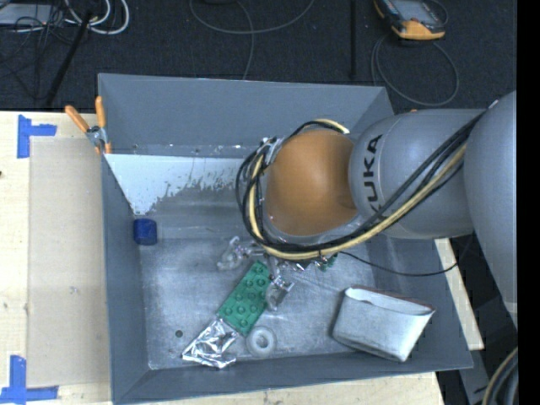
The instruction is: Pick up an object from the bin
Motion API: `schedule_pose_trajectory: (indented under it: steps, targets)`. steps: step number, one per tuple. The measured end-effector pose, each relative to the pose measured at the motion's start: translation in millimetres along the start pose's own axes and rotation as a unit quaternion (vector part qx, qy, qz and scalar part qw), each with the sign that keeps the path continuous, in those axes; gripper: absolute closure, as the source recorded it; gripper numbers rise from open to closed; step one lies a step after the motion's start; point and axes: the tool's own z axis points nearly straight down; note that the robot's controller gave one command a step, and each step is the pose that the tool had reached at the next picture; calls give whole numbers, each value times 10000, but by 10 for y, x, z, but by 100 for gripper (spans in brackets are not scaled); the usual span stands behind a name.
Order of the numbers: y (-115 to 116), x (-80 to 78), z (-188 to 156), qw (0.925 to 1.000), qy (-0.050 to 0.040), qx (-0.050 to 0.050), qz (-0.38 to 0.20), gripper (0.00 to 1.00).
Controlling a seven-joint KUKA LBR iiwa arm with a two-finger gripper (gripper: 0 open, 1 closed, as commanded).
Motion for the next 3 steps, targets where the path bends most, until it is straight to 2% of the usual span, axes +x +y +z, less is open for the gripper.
schedule_pose_trajectory:
  steps: [1, 2, 3]
  targets:
    - [28, -155, 9, 9892, 3, -7, -1467, 0]
    - [53, -100, 248, 9389, 4, -14, -3443, 0]
    - [215, -72, 250, 8882, 28, 12, -4594, 0]
